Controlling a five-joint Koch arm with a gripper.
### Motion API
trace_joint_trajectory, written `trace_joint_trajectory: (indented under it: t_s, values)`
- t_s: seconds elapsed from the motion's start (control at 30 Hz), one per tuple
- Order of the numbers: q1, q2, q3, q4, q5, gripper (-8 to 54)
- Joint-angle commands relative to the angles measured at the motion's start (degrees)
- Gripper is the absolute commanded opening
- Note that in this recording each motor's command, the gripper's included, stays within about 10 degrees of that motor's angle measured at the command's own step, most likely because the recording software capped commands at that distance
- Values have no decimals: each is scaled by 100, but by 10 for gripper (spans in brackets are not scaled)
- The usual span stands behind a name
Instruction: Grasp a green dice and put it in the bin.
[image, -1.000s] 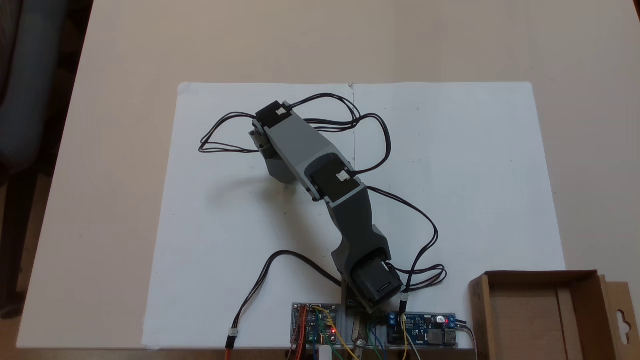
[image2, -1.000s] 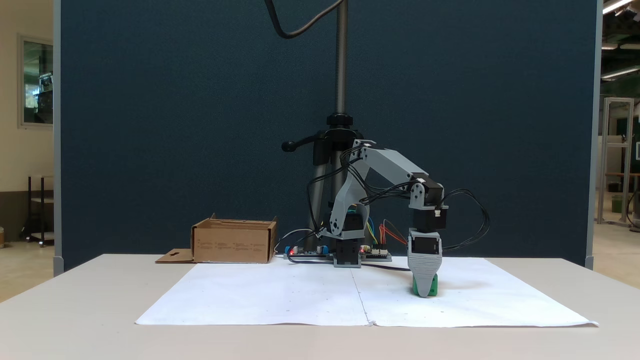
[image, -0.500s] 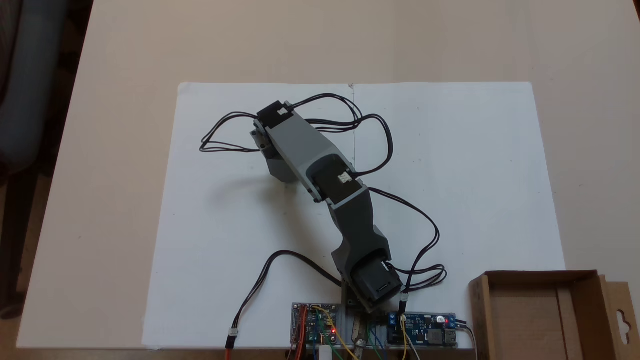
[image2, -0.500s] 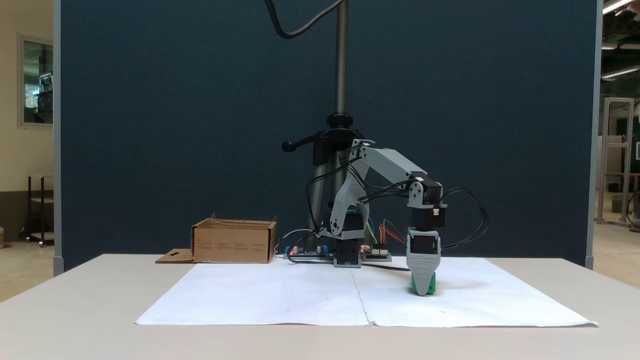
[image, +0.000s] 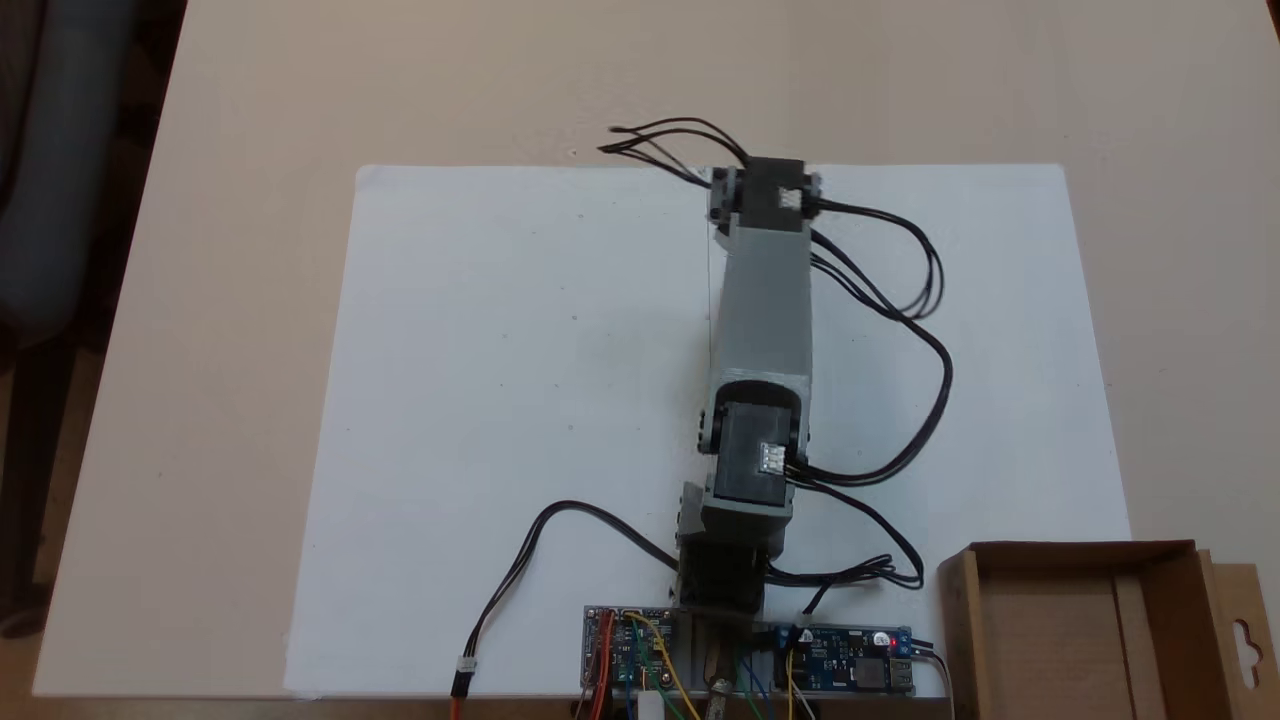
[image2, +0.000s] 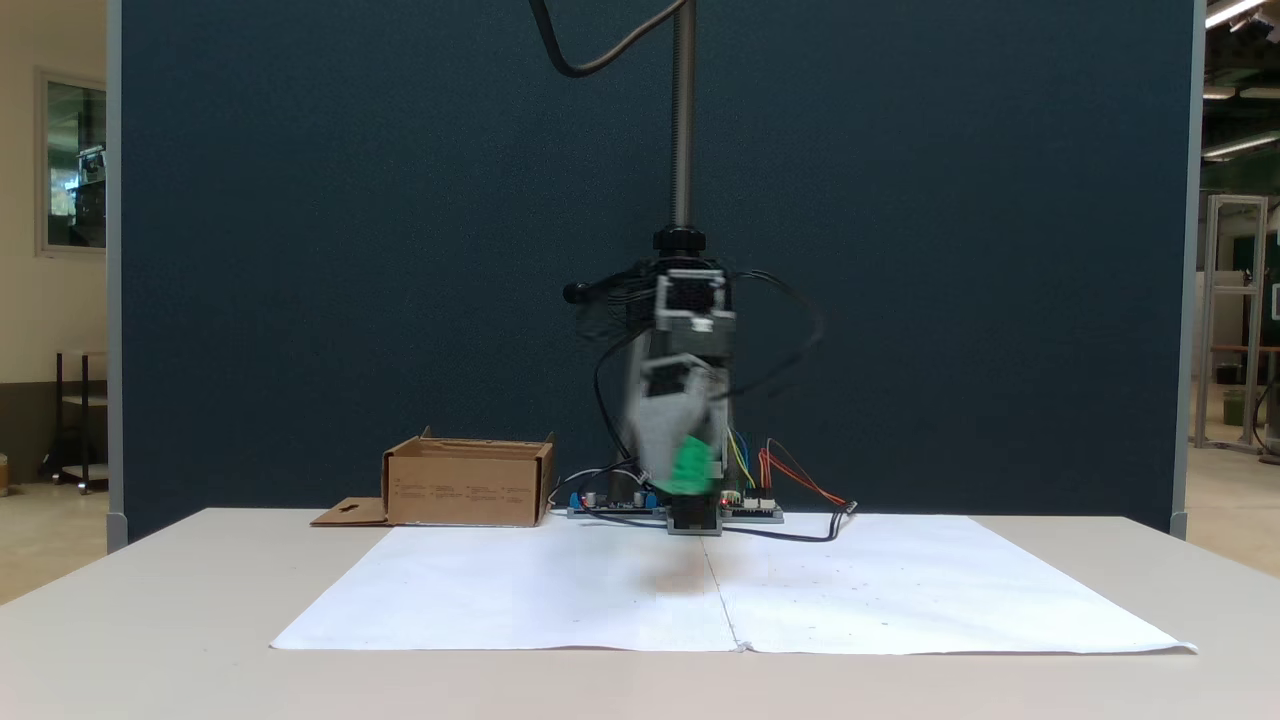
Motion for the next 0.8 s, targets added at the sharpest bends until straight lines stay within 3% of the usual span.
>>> trace_joint_trajectory:
  t_s: [0.0, 0.07, 0.37, 0.77]
  values:
    - [448, 396, -343, -396, -782, 121]
    - [1195, 791, -369, -369, -1283, 121]
    - [4234, 844, -747, -220, -2918, 121]
    - [7708, 1116, -835, -167, -3472, 121]
